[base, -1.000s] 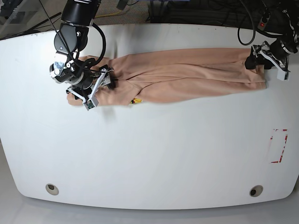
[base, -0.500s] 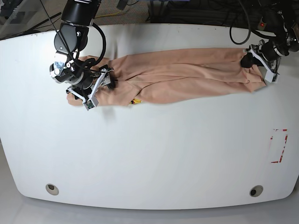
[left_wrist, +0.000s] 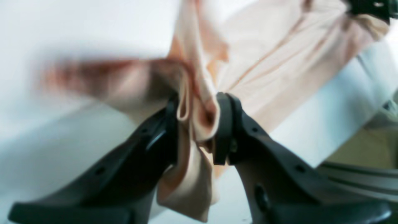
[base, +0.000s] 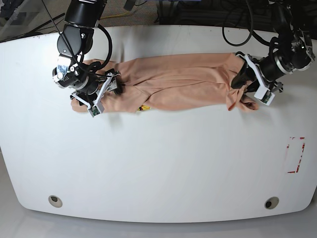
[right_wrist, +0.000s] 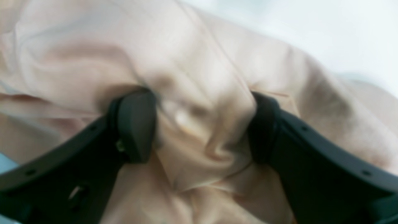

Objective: Fold the T-shirt properly
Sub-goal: 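Grasp the shirt end with the left gripper and fold it toward the right gripper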

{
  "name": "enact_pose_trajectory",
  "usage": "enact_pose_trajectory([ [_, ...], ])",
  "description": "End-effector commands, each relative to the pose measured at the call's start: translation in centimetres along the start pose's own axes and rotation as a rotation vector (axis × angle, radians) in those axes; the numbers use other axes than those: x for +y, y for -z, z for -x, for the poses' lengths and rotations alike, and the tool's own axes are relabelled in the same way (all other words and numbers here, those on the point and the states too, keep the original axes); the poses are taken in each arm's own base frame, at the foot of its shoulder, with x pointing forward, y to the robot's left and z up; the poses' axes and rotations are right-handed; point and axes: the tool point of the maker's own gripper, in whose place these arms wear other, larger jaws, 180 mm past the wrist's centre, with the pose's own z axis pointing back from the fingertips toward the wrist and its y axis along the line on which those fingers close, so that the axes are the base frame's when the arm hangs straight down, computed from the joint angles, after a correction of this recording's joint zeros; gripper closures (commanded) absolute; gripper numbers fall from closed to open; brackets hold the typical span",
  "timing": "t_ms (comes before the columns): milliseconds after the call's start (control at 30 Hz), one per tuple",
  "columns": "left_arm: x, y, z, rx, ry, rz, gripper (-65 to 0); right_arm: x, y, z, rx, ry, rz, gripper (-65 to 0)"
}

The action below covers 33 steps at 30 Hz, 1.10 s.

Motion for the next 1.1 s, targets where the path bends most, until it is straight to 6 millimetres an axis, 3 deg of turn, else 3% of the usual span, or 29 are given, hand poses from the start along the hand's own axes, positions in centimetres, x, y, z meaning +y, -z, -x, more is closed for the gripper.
enact_pose_trajectory([
  [0,-1.2,1.2,-2.2,-0.043,0.002,0.036,-12.9,0.0,0.2,2.3,0.105,0.002,0.011,-43.8],
  [233,-4.5,5.4,-2.2,0.037,0.091,0.063,-13.3,0.0,0.2,2.3,0.105,0.002,0.011,-43.8],
  [433,-7.8,7.2,-1.4,0.092,0.166,0.12,-15.7,0.5,0.4,2.2,0.1,0.009,0.0,-43.8],
  [500,-8.1,7.4,-1.2,0.105,0.185,0.121,-21.0,0.8,0.5,2.1,0.097,0.012,-0.004,-43.8],
  [600,-8.9,7.8,-1.0,0.124,0.228,0.126,-36.8,0.9,0.6,1.9,0.093,0.013,-0.007,-43.8],
  [667,-9.7,8.2,-1.1,0.121,0.22,0.131,-44.0,0.9,0.6,1.9,0.092,0.014,-0.008,-43.8],
  [900,-9.7,8.1,-4.0,0.044,0.165,0.09,-46.0,0.9,0.4,1.7,0.084,0.011,-0.005,-43.8],
  [1000,-10.8,7.7,-5.1,-0.004,0.139,0.149,-45.8,0.6,-0.3,0.4,0.05,-0.009,0.019,-43.8],
  [1067,-10.3,7.0,-5.4,-0.024,0.111,0.172,-45.8,0.2,-1.3,-0.9,0.013,-0.032,0.048,-43.8],
])
